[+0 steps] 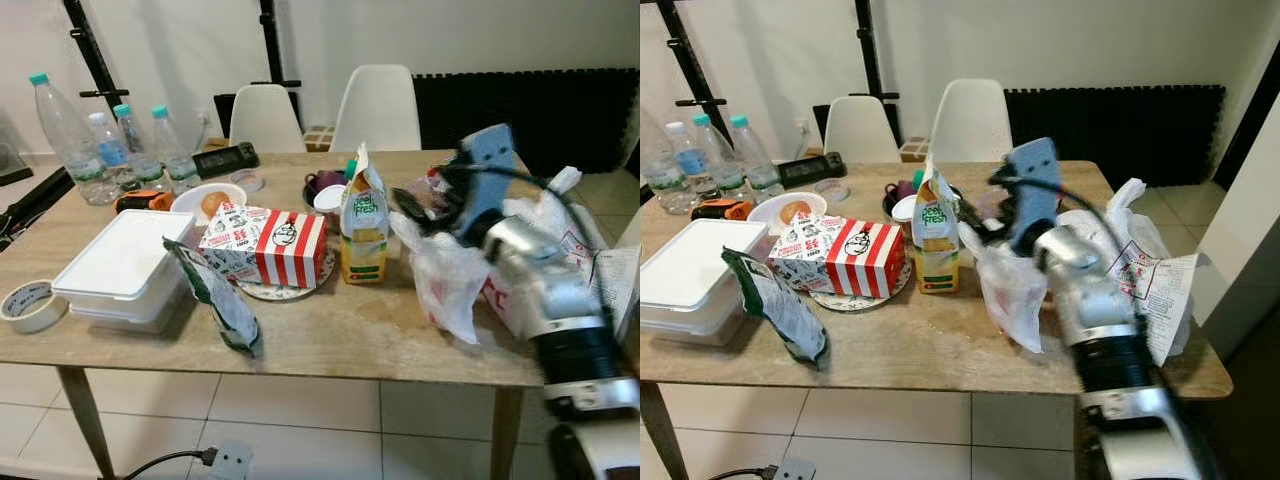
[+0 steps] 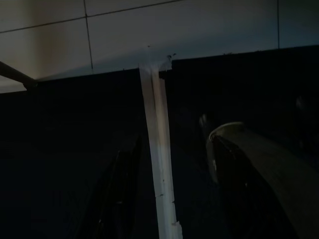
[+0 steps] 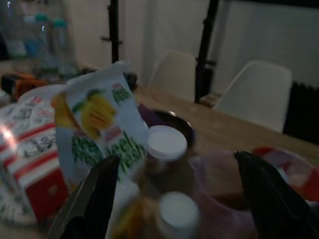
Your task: Restocking fridge
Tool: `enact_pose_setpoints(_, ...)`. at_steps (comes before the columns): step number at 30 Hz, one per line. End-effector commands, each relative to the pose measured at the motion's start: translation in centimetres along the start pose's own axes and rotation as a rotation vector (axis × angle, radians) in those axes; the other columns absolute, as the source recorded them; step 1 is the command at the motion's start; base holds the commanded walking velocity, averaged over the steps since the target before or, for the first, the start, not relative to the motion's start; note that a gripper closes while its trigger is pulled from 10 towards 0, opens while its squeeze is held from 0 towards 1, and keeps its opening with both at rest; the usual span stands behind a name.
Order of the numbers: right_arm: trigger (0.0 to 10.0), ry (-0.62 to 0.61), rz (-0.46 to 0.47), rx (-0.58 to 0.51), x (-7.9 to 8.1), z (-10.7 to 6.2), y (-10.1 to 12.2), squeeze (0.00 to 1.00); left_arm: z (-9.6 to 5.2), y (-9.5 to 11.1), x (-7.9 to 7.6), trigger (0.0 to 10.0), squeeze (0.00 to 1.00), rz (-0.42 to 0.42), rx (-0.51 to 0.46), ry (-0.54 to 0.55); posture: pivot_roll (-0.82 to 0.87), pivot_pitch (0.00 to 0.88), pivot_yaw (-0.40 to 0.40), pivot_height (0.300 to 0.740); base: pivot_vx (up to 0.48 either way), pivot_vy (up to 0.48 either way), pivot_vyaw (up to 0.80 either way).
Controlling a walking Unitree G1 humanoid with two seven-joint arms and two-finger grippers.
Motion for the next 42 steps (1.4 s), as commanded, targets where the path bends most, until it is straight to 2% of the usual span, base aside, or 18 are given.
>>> enact_pose_setpoints(1, 10.0, 0.037, 0.006, 0.042, 0.6, 0.0, -0.3, 0.0, -0.1, -0.6, 0.7, 10.0, 0.0, -0.009, 0.021, 0.009, -0.07, 0.04, 0.025, 0.74, 0.0, 0.0, 0.0)
enact_pose_setpoints(5, 10.0, 0.025, 0.017, 0.104, -0.6, -1.1, -0.6, 0.0, -0.1, -0.6, 0.6, 10.0, 0.0, -0.013, 0.022, 0.003, -0.08, 0.04, 0.027, 0.74, 0.0, 0.0, 0.0)
enact_pose_setpoints(7, 10.0, 0.046, 0.114, 0.098, -0.9, -1.9, -0.3, 0.0, -0.1, -0.7, 0.5, 10.0, 0.0, -0.014, 0.023, -0.001, -0.08, 0.04, 0.027, 0.74, 0.0, 0.0, 0.0)
enact_pose_setpoints(8, 10.0, 0.046, 0.114, 0.098, -0.9, -1.9, -0.3, 0.0, -0.1, -0.7, 0.5, 10.0, 0.0, -0.014, 0.023, -0.001, -0.08, 0.04, 0.027, 0.74, 0.0, 0.0, 0.0)
enact_pose_setpoints(10, 10.0, 0.095, 0.22, 0.079, -0.6, -2.4, -0.1, 0.0, -0.2, -0.8, 0.4, 10.0, 0.0, -0.014, 0.026, -0.004, -0.08, 0.04, 0.027, 0.74, 0.0, 0.0, 0.0)
enact_pose_setpoints(15, 10.0, 0.198, 0.274, 0.098, 1.0, -3.1, -0.5, 0.0, -0.2, -1.0, 0.3, 10.0, 0.0, -0.016, 0.028, -0.007, -0.07, 0.044, 0.033, 0.74, 0.0, 0.0, 0.0)
enact_pose_setpoints(23, 10.0, 0.268, 0.271, 0.144, 2.5, -3.8, -1.4, 0.0, -0.3, -1.1, 0.6, 10.0, 0.0, -0.013, 0.028, -0.006, -0.07, 0.045, 0.034, 0.74, 0.0, 0.0, 0.0)
enact_pose_setpoints(27, 10.0, 0.317, 0.218, 0.172, 3.8, -4.3, -2.3, 0.0, -0.3, -1.1, 0.8, 10.0, 0.0, -0.009, 0.03, -0.006, -0.07, 0.041, 0.037, 0.74, 0.0, 0.0, 0.0)
enact_pose_setpoints(35, 10.0, 0.31, 0.202, 0.208, 4.2, -4.1, -3.4, 0.0, -0.3, -1.2, 0.6, 10.0, 0.0, -0.004, 0.03, -0.01, -0.07, 0.035, 0.037, 0.74, 0.0, 0.0, 0.0)
enact_pose_setpoints(42, 10.0, 0.261, 0.202, 0.229, 3.7, -3.6, -4.5, 0.0, -0.3, -1.3, -0.1, 10.0, 0.0, -0.001, 0.032, -0.018, -0.07, 0.027, 0.039, 0.74, 0.0, 0.0, 0.0)
Point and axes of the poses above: a point about 5 cm out from each wrist's last joint towards the gripper, its own z axis pointing out of the wrist towards the gripper, its own y axis along the axis of the wrist's last joint, x = y × z, the point moved 3 cm from there along z, pointing out of the wrist towards the gripper, and after that the axes turned 11 degrees about z, right-handed, at the moved point
